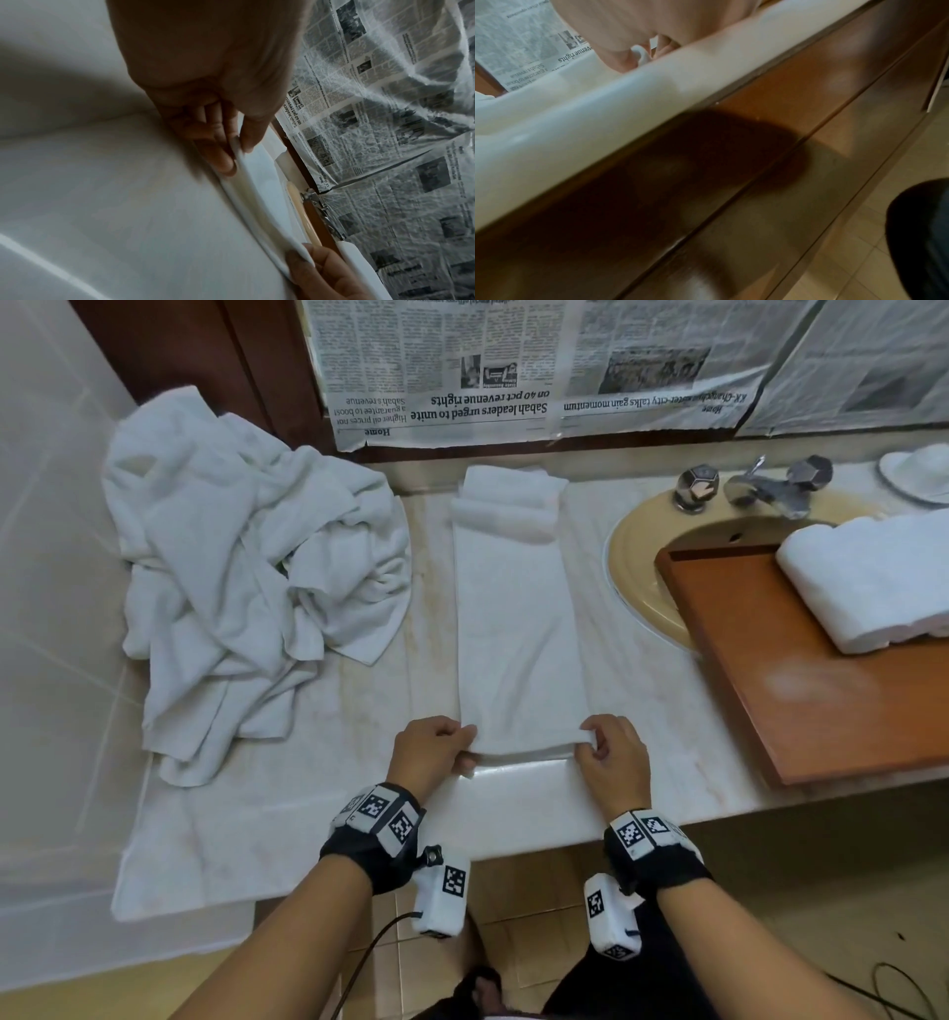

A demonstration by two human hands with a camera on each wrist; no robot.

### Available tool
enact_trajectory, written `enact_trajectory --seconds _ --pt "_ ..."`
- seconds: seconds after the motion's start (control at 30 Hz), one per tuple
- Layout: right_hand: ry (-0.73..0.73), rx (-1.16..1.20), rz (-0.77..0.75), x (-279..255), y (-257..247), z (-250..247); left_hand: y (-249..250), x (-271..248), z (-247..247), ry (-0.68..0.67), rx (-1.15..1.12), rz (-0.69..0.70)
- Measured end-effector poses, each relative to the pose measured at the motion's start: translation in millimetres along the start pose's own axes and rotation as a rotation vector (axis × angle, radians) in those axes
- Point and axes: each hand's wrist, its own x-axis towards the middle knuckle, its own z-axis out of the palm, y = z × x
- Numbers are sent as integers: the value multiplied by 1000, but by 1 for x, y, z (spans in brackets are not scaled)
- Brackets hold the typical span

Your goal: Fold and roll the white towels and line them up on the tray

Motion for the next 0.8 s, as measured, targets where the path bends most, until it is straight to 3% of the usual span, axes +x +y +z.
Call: enact_trajectory --seconds 0.13,0.33,0.5,0.7,0.8 --pt "27 3 -5 0 1 0 -2 2 0 -83 -114 -96" --pt "-3 -11 86 3 -9 -5 -1 0 2 -77 -112 -121" --pt "-15 11 184 7 -20 -14 3 -3 4 -39 -54 -68" --pt "-37 -69 142 1 -19 -12 12 4 6 -63 93 -93" --pt "-65 -96 133 -2 -14 -11 11 8 4 22 165 -66"
